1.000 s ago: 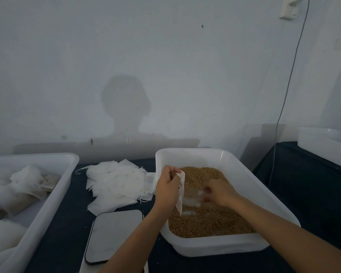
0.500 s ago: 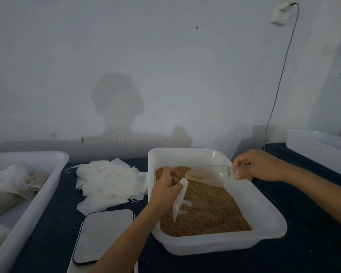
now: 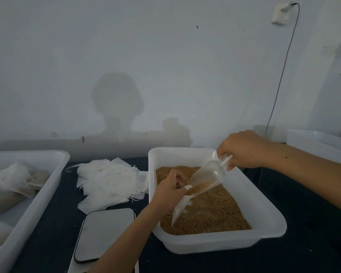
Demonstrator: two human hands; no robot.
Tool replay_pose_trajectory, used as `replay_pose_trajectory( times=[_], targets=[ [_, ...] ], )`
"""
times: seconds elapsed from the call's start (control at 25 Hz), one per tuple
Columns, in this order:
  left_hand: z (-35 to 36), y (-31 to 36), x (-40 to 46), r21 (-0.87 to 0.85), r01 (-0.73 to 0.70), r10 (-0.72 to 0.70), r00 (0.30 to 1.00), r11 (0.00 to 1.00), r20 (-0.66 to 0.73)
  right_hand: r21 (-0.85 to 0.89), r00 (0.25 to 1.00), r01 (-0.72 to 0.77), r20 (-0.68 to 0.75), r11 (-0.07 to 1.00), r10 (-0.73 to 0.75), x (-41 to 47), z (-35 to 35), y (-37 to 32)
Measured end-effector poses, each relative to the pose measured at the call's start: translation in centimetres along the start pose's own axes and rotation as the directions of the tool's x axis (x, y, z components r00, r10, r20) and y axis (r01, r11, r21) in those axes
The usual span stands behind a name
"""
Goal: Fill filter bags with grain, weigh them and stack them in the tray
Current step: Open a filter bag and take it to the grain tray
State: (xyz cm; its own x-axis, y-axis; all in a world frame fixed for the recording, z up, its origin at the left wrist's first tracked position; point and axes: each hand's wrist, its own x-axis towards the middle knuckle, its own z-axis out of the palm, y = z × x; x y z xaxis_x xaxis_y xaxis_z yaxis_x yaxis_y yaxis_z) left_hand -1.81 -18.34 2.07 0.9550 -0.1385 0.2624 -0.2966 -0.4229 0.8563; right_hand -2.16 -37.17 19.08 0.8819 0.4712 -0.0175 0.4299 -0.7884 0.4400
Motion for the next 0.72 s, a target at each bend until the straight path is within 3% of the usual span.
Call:
replay_pose_trajectory(
  times=[0.12, 0.24, 0.36, 0.44, 0.6, 0.72],
  targets=[
    [-0.1, -0.1, 0.1, 0.005, 0.006, -0.006, 1.0, 1.0, -0.007, -0.169, 0.984, 0.092, -0.133, 0.981, -0.115, 0.3, -0.7, -0.7],
    [-0.1, -0.2, 0.1, -0.01, 0.024, -0.024, 1.0, 1.0, -0.012, -0.178, 0.981, 0.076, -0.161, 0.981, -0.105, -0.1, -0.7, -0.2],
    [-0.3, 0.1, 0.1, -0.111, 0.056, -0.061, 0.997, 0.992, -0.045, -0.011, 0.994, -0.107, -0.016, 0.994, 0.107, -0.8, 0.6, 0.9],
    [-0.6, 0.6, 0.1, -0.293, 0.089, -0.108, 0.993, 0.952, -0.049, 0.133, 0.97, -0.222, 0.129, 0.966, 0.205, -0.6, 3.4, 0.6],
    [-2.2, 1.7, -0.1, -0.553, 0.188, -0.222, 0.975, 0.811, 0.006, 0.455, 0.934, -0.335, 0.276, 0.825, 0.228, 1.3, 11.3, -2.6],
    [-4.6, 2.3, -0.6, -0.708, 0.22, -0.272, 0.961, 0.671, 0.04, 0.542, 0.912, -0.399, 0.321, 0.74, 0.257, 2.9, 16.0, -4.8]
  ],
)
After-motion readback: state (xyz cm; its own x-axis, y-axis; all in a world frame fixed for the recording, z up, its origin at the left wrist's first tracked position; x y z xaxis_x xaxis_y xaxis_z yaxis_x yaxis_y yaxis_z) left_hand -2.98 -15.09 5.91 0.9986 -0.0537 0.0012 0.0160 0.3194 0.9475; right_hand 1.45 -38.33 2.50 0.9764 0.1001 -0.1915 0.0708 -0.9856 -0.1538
